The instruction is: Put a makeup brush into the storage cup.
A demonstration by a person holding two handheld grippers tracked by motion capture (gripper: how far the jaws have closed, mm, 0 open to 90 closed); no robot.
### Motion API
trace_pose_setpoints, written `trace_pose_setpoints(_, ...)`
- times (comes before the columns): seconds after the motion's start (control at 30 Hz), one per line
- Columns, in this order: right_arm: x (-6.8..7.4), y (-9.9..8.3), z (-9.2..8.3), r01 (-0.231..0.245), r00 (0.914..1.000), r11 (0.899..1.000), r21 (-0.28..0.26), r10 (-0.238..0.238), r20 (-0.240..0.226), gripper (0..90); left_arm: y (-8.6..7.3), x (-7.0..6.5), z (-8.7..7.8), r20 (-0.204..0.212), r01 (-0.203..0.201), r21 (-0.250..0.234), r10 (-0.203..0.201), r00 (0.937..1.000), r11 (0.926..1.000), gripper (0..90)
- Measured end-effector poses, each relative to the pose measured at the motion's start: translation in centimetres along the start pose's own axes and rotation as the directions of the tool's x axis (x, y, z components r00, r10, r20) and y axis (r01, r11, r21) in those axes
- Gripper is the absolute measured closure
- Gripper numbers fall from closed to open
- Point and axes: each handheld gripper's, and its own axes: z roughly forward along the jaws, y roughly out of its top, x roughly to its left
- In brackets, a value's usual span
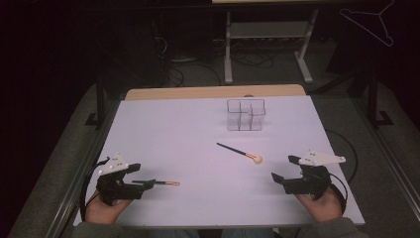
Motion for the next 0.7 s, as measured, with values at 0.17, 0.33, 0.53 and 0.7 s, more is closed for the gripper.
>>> trace_pose_setpoints(0.17,-0.32,-0.15,0.01,-0.002,1.0,1.0,-0.002,0.002,-0.002,14.5,0.01,-0.13,0.22,0.003,-0.015,0.021,0.015,0.9999,0.9997,20.0)
trace_pose_setpoints(0.33,-0.19,-0.02,0.03,0.003,1.0,1.0,-0.004,-0.003,-0.002,14.5,-0.04,-0.31,0.1,0.006,-0.019,0.011,0.019,0.9998,0.9998,20.0)
trace_pose_setpoints(0.53,0.25,0.35,0.23,0.013,0.9999,1.0,0.002,-0.013,-0.011,14.5,-0.28,-0.32,-0.28,0.004,-0.023,0.009,0.023,0.9997,0.9997,20.1)
trace_pose_setpoints(0.7,0.53,0.49,0.22,0.029,0.9995,1.0,0.003,-0.029,-0.01,14.5,-0.21,-0.26,-0.66,-0.001,-0.029,0.0,0.029,0.9996,0.9996,20.5)
